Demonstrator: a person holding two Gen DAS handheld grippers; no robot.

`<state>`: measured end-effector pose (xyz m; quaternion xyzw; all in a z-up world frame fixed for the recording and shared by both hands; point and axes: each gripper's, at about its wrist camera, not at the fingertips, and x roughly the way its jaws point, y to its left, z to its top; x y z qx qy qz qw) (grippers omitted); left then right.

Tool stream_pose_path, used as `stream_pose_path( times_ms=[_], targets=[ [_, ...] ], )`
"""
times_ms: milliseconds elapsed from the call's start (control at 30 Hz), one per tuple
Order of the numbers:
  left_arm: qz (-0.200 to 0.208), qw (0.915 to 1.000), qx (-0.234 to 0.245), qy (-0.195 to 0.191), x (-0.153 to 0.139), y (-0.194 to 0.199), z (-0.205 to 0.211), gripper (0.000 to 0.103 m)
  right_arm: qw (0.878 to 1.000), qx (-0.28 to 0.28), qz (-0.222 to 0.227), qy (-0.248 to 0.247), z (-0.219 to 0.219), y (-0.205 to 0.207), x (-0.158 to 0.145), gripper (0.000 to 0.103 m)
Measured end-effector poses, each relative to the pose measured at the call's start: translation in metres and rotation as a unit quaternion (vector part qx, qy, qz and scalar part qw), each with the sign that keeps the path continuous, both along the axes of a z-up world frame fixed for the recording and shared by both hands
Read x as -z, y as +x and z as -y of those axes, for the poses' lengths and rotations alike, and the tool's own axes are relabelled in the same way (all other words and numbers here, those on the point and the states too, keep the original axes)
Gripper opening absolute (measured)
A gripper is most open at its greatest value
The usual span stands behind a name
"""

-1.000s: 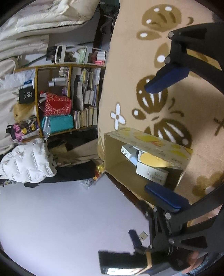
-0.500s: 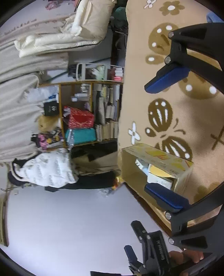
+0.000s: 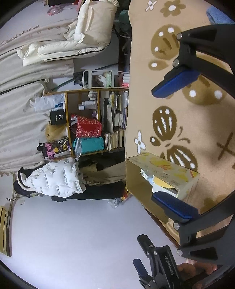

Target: Organize rigid objects

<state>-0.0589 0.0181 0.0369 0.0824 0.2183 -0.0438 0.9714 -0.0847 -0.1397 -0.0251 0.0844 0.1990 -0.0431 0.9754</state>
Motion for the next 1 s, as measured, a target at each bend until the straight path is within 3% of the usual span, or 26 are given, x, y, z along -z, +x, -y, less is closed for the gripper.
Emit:
stream_pose_path(
  times_ms=[533,1000],
  targets=[
    [-0.011,0.9995,0.009,0.029,0.018,0.002,0.007,0.102,0.999,-0.009,-0.020,0.024,0.001,0.015,0.010,0.103],
    [-0.027,0.9993,0.013,0.024,0.025,0.009,0.008,0.102,0.999,-0.001,-0.031,0.030,0.005,0.019,0.020,0.103]
  ],
)
